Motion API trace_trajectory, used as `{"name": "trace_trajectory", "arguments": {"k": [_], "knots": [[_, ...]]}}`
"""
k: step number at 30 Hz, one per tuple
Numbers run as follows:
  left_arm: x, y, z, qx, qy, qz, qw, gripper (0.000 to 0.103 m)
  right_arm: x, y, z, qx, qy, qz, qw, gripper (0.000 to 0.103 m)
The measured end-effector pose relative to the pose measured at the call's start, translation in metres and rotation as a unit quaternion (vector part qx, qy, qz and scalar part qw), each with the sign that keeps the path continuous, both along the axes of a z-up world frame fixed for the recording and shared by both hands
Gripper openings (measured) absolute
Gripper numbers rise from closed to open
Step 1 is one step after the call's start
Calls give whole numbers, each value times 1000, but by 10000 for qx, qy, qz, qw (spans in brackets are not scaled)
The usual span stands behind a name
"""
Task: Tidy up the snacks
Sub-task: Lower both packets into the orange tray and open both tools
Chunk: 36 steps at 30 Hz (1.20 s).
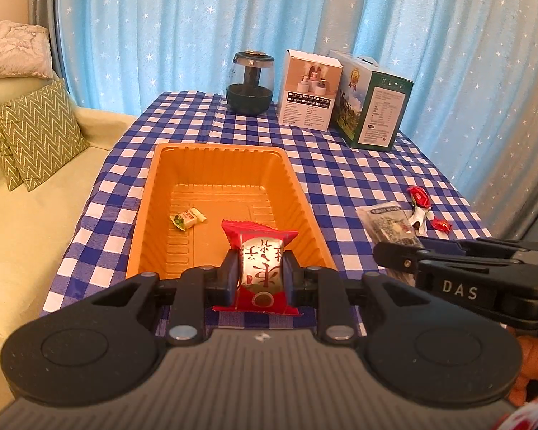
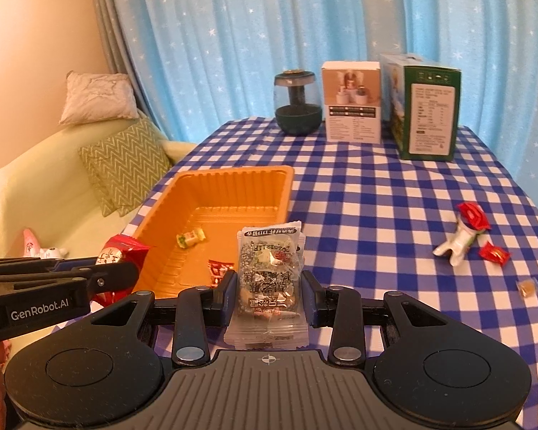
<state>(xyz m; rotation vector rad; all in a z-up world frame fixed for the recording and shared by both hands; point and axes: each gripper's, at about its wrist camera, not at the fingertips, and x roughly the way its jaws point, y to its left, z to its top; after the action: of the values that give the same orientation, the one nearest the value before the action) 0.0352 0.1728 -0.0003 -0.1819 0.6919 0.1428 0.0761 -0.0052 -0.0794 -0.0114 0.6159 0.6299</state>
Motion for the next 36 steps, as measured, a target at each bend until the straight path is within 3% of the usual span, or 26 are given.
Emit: {"name": "trace_trajectory", "arguments": {"k": [19, 36], "knots": [[56, 52, -18, -58, 230, 19, 9997, 22, 50, 52, -18, -97, 258, 204, 9994, 38], [58, 67, -20, -24, 243, 182, 9995, 22, 69, 67, -19, 204, 460, 311, 9982, 38]]}}
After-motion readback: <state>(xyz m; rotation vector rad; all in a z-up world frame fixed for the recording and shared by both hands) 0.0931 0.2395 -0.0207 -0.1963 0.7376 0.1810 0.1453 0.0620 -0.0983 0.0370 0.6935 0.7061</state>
